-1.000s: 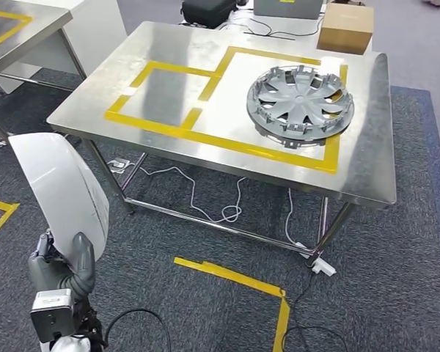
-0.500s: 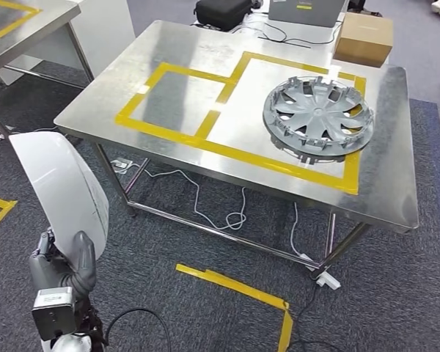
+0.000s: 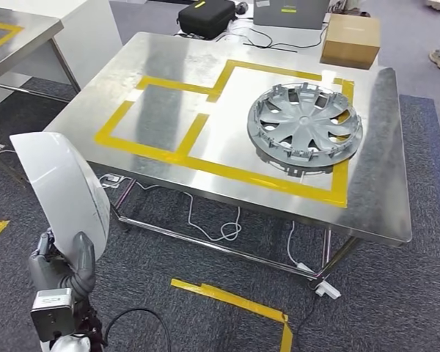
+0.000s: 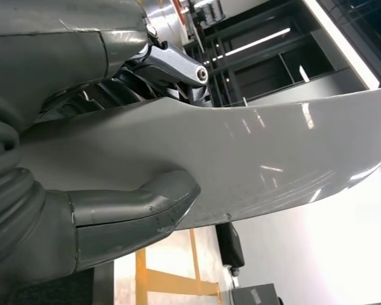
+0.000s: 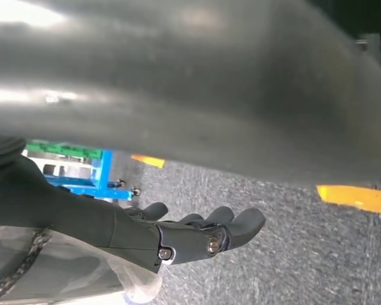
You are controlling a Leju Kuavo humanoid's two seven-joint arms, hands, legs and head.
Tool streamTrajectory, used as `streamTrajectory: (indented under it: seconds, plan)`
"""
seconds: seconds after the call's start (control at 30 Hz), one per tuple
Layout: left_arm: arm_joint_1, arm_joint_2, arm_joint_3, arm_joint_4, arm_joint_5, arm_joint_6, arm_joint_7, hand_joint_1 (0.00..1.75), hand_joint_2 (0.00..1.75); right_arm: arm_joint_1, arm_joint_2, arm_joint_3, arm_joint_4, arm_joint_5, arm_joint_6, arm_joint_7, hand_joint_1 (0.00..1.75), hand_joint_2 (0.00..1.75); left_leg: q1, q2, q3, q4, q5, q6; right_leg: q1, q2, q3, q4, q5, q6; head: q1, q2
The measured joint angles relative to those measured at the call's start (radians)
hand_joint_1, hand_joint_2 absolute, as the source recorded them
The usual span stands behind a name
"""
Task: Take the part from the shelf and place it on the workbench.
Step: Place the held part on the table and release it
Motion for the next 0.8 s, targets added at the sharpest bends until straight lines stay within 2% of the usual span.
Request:
streamTrajectory:
  seconds: [0.03, 0.07, 0.1, 0.23, 0.27, 0.3, 0.37, 0.4, 0.43, 0.47, 0.53, 0.57, 0.6, 0.67, 0.73, 0.8]
  plan:
    - [0.000, 0.000, 0.000, 0.000, 0.000, 0.000, 0.000, 1.75, 1.75, 0.000, 0.000, 0.000, 0.000, 0.000, 0.001, 0.000, 0.00, 0.00, -0.002, 0.000, 0.010, -0.057, 0.044, 0.004, 0.001, 0.001, 0.012, 0.001, -0.010, 0.005, 0.001, 0.000]
    - [0.000, 0.001, 0.000, 0.000, 0.001, 0.000, 0.000, 1.75, 1.75, 0.000, 0.001, 0.000, 0.000, 0.000, 0.001, 0.001, 0.00, 0.00, -0.004, 0.001, 0.017, -0.102, 0.073, 0.009, 0.002, 0.001, 0.017, 0.002, -0.019, 0.011, 0.000, 0.000]
    - [0.001, 0.001, 0.000, 0.001, 0.001, 0.000, 0.000, 1.75, 1.75, -0.001, 0.001, 0.000, 0.000, 0.000, 0.002, 0.000, 0.00, 0.00, -0.006, 0.001, 0.021, -0.128, 0.088, 0.016, 0.003, 0.001, 0.019, 0.001, -0.027, 0.018, -0.001, 0.000]
    - [0.002, -0.001, 0.000, 0.001, 0.003, -0.001, 0.000, 1.75, 1.75, -0.006, 0.001, 0.000, 0.000, 0.002, 0.002, -0.003, 0.00, 0.00, -0.003, 0.000, 0.041, -0.147, 0.090, 0.042, 0.004, 0.000, 0.030, 0.021, -0.040, 0.041, 0.000, 0.000]
    - [0.002, -0.002, 0.000, 0.001, 0.003, -0.001, 0.000, 1.75, 1.75, -0.007, 0.001, 0.000, 0.000, 0.002, 0.002, -0.002, 0.00, 0.00, -0.002, 0.000, 0.050, -0.151, 0.088, 0.048, 0.003, 0.000, 0.013, 0.052, -0.051, 0.045, 0.002, 0.000]
    - [0.001, -0.002, 0.000, 0.001, 0.003, -0.001, 0.000, 1.75, 1.75, -0.008, 0.001, 0.000, 0.000, 0.003, 0.002, -0.003, 0.00, 0.00, -0.001, 0.000, 0.057, -0.154, 0.085, 0.053, 0.003, 0.000, -0.019, 0.105, -0.070, 0.049, 0.004, 0.000]
    - [0.001, -0.004, 0.000, 0.001, 0.003, -0.001, 0.000, 1.75, 1.75, -0.008, 0.001, 0.000, 0.000, 0.002, 0.002, -0.005, 0.00, 0.00, -0.002, 0.000, 0.063, -0.155, 0.077, 0.059, 0.003, 0.000, -0.108, 0.231, -0.118, 0.053, 0.005, 0.000]
    - [0.002, -0.004, 0.000, 0.001, 0.003, -0.001, 0.000, 1.75, 1.75, -0.007, 0.001, 0.000, 0.000, 0.002, 0.002, -0.006, 0.00, 0.00, -0.003, -0.001, 0.068, -0.155, 0.071, 0.060, 0.003, 0.000, -0.144, 0.269, -0.133, 0.053, 0.005, 0.000]
    - [0.002, -0.004, 0.000, 0.001, 0.003, -0.001, 0.000, 1.75, 1.75, -0.006, 0.001, 0.000, 0.000, 0.002, 0.002, -0.005, 0.00, 0.00, -0.004, -0.002, 0.075, -0.155, 0.064, 0.061, 0.003, 0.000, -0.164, 0.272, -0.128, 0.052, 0.006, 0.000]
    - [0.002, -0.004, 0.000, 0.001, 0.003, -0.001, 0.000, 1.75, 1.75, -0.004, 0.001, 0.000, 0.000, 0.002, 0.002, -0.004, 0.00, 0.00, -0.006, -0.003, 0.085, -0.155, 0.056, 0.060, 0.003, 0.000, -0.166, 0.240, -0.100, 0.048, 0.006, 0.000]
    - [0.002, -0.005, 0.000, 0.001, 0.003, -0.001, 0.000, 1.75, 1.75, -0.001, 0.000, 0.000, 0.000, 0.002, 0.002, -0.002, 0.00, 0.00, -0.008, -0.004, 0.108, -0.156, 0.039, 0.058, 0.008, -0.001, -0.138, 0.120, -0.004, 0.035, 0.005, 0.000]
    - [0.002, -0.005, 0.000, 0.002, 0.003, -0.001, 0.000, 1.75, 1.75, -0.001, -0.001, 0.000, 0.000, 0.001, 0.002, -0.004, 0.00, 0.00, -0.009, -0.005, 0.116, -0.156, 0.032, 0.055, 0.012, -0.001, -0.126, 0.071, 0.019, 0.028, 0.004, 0.000]
    - [0.002, -0.005, 0.000, 0.002, 0.003, -0.001, 0.000, 1.75, 1.75, -0.001, -0.002, 0.000, 0.000, 0.001, 0.002, -0.007, 0.00, 0.00, -0.008, -0.005, 0.120, -0.158, 0.025, 0.050, 0.016, -0.002, -0.116, 0.042, 0.031, 0.021, 0.002, 0.000]
    - [0.002, -0.006, 0.000, 0.003, 0.003, -0.001, 0.000, 1.75, 1.75, 0.000, -0.003, 0.000, 0.000, 0.001, 0.002, -0.010, 0.00, 0.00, -0.008, -0.006, 0.128, -0.153, 0.023, 0.036, 0.020, -0.002, -0.105, 0.026, 0.028, 0.009, -0.001, 0.000]
    - [0.002, -0.006, 0.000, 0.003, 0.003, -0.001, 0.000, 1.75, 1.75, 0.001, -0.003, 0.000, 0.000, 0.001, 0.002, -0.006, 0.00, 0.00, -0.009, -0.005, 0.135, -0.129, 0.022, 0.026, 0.014, -0.002, -0.077, 0.011, 0.044, -0.001, -0.002, 0.000]
    - [-0.001, -0.005, 0.000, 0.003, 0.003, -0.001, 0.000, 1.75, 1.75, 0.000, -0.003, 0.000, 0.000, 0.001, 0.002, -0.004, 0.00, 0.00, -0.007, -0.004, 0.107, -0.065, -0.006, 0.017, 0.008, -0.003, -0.053, 0.003, 0.039, -0.007, -0.005, 0.000]
